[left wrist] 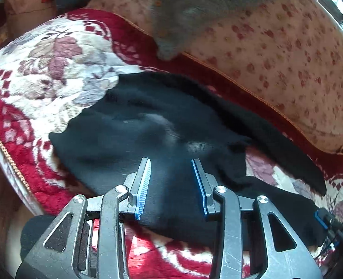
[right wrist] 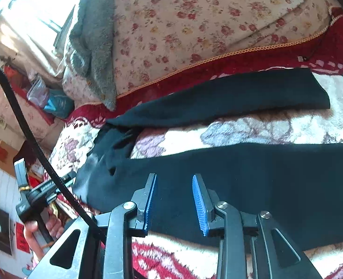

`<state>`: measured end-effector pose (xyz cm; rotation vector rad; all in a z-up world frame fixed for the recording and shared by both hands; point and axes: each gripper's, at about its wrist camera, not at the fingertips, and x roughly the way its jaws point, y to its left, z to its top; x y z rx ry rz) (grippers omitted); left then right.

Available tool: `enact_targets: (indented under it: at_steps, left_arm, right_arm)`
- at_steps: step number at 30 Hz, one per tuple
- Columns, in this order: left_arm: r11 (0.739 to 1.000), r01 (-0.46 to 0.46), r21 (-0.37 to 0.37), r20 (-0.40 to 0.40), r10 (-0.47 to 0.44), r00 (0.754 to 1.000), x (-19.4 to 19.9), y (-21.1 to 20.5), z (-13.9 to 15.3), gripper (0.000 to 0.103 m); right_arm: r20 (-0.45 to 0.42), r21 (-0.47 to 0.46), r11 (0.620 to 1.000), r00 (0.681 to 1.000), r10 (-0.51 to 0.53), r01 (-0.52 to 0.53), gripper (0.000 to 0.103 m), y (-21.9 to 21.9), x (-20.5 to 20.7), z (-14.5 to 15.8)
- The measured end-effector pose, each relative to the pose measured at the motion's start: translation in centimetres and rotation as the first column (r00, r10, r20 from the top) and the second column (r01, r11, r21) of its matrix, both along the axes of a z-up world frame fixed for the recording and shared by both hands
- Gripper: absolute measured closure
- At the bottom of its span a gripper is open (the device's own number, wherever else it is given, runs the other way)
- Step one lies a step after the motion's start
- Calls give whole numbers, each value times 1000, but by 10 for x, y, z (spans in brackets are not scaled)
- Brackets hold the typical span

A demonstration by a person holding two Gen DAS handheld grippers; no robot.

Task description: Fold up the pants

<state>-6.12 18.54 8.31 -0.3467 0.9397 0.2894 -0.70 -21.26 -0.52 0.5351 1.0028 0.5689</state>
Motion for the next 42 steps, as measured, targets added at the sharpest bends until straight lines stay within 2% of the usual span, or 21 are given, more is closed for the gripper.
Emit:
enact_targets:
  at_steps: [4, 7, 13, 17, 24, 29, 35, 42]
  left_arm:
    - [999, 38, -13, -8, -38, 999, 13, -11, -2, 67]
    - [996, 80, -47, -1, -80, 997, 26, -20, -3, 49]
    - [986, 147, -84, -9, -148, 989, 58, -34, -11, 49]
    - [982, 133, -137, -31, -138, 990, 78, -29, -21, 49]
    - [974, 106, -202, -31, -115, 993, 107, -16, -31, 49]
    - [967, 82, -240, -46, -95, 994, 129, -13, -42, 49]
    - [952, 31, -306, -62, -52, 997, 151, -7, -54, 49]
    - [953, -9, -304, -58, -9, 998, 173, -9, -64, 49]
  right_arm:
    - [-21, 21, 999, 999, -34, 34, 71, -8, 15, -6]
    - [-43, 45, 996, 996, -75, 77, 64, -18, 31, -13]
    - [-137, 152, 973, 979, -152, 173, 63, -43, 57, -36]
    - [-189, 193, 956, 964, -185, 221, 62, -54, 70, -50]
    - [-203, 215, 943, 956, -213, 256, 62, -63, 85, -58]
    - [-208, 224, 940, 954, -214, 259, 58, -62, 97, -62]
    - [-256, 257, 926, 943, -212, 278, 57, -66, 107, -69]
    - [-297, 278, 906, 926, -233, 318, 58, -73, 126, -79]
